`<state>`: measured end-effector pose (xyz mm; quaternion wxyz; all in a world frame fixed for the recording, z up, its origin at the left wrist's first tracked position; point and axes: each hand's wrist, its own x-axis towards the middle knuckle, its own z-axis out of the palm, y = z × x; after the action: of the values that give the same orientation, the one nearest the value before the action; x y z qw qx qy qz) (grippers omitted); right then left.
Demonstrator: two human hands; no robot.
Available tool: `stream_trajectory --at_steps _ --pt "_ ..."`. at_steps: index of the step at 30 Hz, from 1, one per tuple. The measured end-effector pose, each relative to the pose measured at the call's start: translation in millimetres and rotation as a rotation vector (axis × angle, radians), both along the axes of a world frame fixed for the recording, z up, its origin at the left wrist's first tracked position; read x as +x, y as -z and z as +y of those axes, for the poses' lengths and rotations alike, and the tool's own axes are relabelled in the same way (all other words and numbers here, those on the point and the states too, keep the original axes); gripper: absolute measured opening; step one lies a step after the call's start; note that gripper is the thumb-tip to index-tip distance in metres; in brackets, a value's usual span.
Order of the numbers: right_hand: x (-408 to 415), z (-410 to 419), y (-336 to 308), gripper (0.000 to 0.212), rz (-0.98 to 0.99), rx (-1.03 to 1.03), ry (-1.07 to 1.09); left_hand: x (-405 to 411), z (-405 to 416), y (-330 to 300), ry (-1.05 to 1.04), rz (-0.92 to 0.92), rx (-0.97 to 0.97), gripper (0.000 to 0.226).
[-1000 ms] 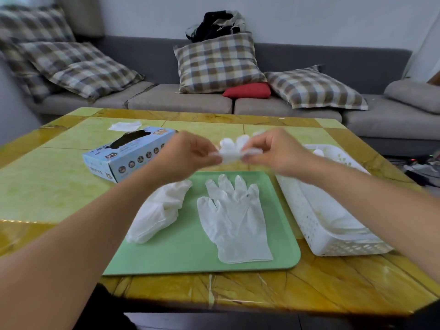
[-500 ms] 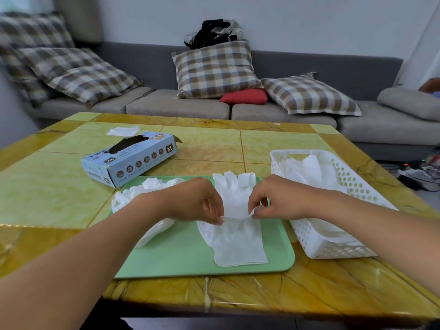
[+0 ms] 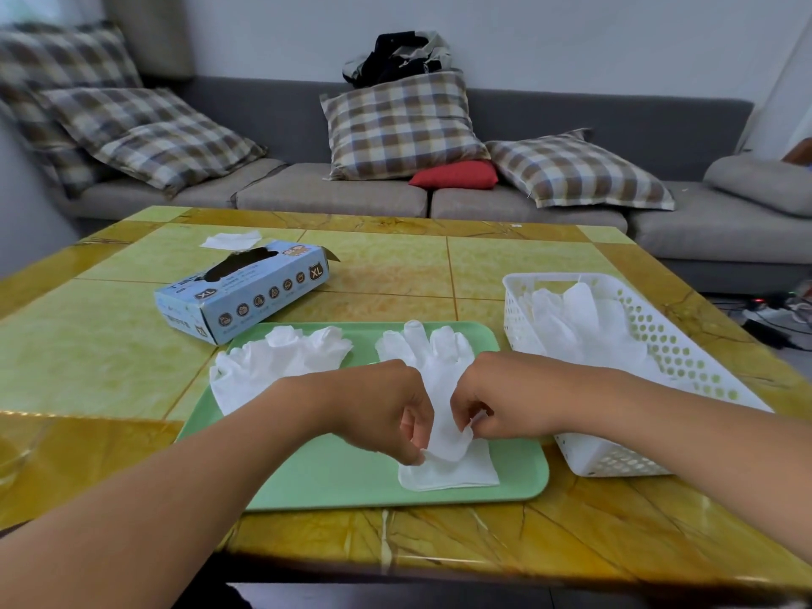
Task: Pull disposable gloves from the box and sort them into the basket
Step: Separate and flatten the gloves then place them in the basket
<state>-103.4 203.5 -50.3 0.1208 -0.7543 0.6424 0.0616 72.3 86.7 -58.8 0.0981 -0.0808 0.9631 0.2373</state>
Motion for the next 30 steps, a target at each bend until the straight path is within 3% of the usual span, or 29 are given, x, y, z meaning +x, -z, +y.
stream_trajectory --at_steps 7,11,15,18,24,27,30 --pt "-1 1 -2 0.013 -0.155 0.153 -0.019 -1 -2 3 0.035 -0.174 0.022 0.016" --pt "-6 -2 -21 0.028 -0.242 0.364 0.078 3 -12 -15 -0.025 -0.152 0.139 0.021" --pt "-6 -8 -29 0.028 -0.264 0.206 0.098 8 -34 -17 -0.149 0.070 0.071 0.010" --pt "6 -8 -16 0.030 -0.187 0.287 0.090 9 -32 -7 -0.127 0.046 0.074 0.008" --pt "21 -5 -3 0.034 -0.049 0.264 0.032 -1 -6 6 -0.057 0.019 0.040 0.031" --pt "22 -2 -1 0.025 -0.029 0.255 0.011 -7 4 15 0.015 -0.019 -0.034 0.031" --pt "23 -1 2 0.007 -0.060 0.190 -0.010 -8 3 16 0.032 -0.053 -0.051 0.016"
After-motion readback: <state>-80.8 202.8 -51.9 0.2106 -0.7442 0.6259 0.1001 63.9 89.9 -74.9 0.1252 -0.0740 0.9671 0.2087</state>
